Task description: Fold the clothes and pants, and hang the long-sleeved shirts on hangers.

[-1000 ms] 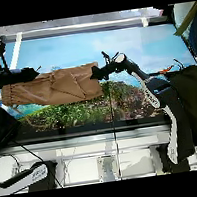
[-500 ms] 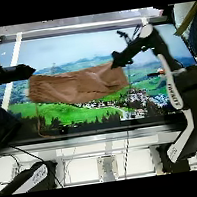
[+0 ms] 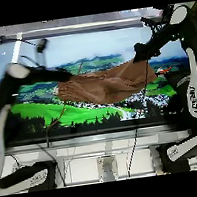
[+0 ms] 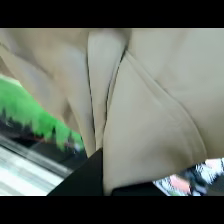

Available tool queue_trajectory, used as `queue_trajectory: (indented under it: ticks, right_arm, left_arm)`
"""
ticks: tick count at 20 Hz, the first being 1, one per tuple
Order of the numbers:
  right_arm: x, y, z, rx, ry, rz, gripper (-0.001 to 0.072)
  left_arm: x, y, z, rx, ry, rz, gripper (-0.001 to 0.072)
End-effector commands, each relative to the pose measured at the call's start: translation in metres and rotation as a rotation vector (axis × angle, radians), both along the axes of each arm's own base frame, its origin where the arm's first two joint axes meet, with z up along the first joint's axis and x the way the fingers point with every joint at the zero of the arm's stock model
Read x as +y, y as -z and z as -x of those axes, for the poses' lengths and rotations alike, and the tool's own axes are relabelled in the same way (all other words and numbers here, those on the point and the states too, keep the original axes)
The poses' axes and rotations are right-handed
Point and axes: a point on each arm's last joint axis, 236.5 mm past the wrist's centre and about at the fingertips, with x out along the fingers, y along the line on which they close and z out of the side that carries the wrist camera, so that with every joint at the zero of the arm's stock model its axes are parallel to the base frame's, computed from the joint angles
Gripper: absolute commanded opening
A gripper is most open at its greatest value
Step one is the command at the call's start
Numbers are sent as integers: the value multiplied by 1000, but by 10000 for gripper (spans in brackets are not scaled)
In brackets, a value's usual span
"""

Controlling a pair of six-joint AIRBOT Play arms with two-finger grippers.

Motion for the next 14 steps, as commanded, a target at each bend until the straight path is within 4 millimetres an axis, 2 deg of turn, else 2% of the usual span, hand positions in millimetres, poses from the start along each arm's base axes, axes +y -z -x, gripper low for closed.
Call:
queue_trajectory:
  ticks: [1,3,5,7,9,11,13,14]
  right_arm:
    - [38,-11,-13,-109,-30,-22,14]
    - [68,-16,-15,-159,-69,-36,14]
    - [98,-23,-21,-229,-91,-61,14]
    - [120,-32,-31,-301,-89,-93,14]
    - [139,-32,-36,-335,-98,-112,14]
    - [154,-20,-33,-314,-124,-112,14]
    - [169,-10,-31,-305,-144,-116,13]
    - [176,-8,-31,-310,-149,-121,13]
  left_arm:
    - [-82,82,8,91,63,-22,27]
    - [-114,117,15,94,88,-44,27]
    - [-133,135,12,73,60,-40,27]
    - [-141,150,5,69,7,-28,27]
    - [-142,156,4,80,-6,-29,27]
    - [-130,147,-5,66,-22,-28,27]
    - [-93,126,-20,31,-30,-72,27]
    - [-63,112,-28,11,-37,-117,27]
